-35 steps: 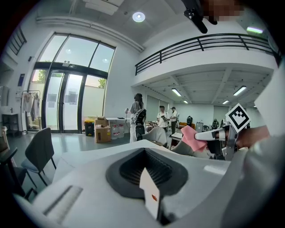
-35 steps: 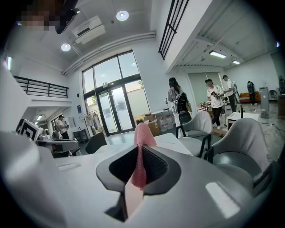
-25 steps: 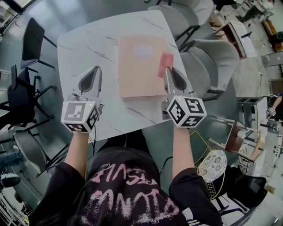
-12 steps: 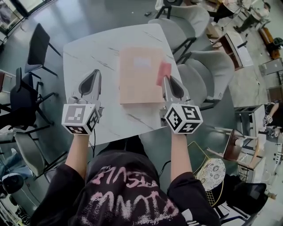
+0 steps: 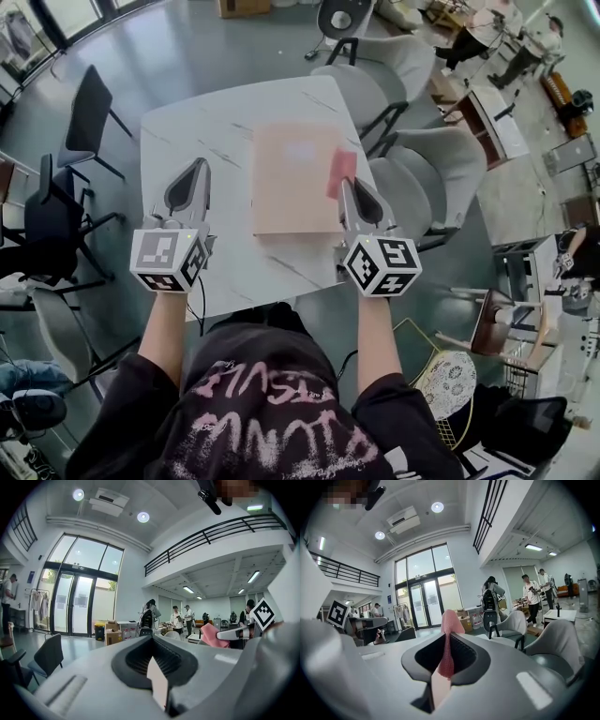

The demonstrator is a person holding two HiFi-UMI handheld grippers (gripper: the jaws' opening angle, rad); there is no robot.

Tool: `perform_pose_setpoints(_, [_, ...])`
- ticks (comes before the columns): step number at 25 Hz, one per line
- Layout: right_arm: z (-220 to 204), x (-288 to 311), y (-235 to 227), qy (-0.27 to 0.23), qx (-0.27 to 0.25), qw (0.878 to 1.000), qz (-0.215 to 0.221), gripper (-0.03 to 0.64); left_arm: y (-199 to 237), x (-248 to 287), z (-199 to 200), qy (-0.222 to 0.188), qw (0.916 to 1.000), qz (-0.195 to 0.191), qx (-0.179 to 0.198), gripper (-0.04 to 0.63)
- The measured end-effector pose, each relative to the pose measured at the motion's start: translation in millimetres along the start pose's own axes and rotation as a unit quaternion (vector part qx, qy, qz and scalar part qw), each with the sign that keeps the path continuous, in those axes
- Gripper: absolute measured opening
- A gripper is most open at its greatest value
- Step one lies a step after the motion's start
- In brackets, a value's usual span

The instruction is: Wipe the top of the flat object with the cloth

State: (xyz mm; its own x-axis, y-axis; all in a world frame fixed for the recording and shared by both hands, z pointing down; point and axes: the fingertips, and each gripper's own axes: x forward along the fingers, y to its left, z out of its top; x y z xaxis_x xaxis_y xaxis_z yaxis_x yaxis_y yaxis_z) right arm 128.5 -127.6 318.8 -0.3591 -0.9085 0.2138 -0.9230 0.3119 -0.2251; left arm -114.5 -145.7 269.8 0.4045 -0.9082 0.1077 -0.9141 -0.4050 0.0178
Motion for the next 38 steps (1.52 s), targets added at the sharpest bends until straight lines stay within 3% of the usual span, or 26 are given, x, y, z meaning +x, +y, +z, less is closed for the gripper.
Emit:
perform_pose_setpoints(19, [45.1,-5.9,2.3,-0.039,-0.024,0.999,0.012,0.046,4.5,-13.6,47.7,-0.047,0.9985,0.024,0.016,0.002])
perform_pose_setpoints(38, [49.4,-13.3,1.2,-0.053,-0.038,0.998,0.015,0.044,-3.1,-18.3,59.1,-0.066,0.997,0.029,0.027,0.002])
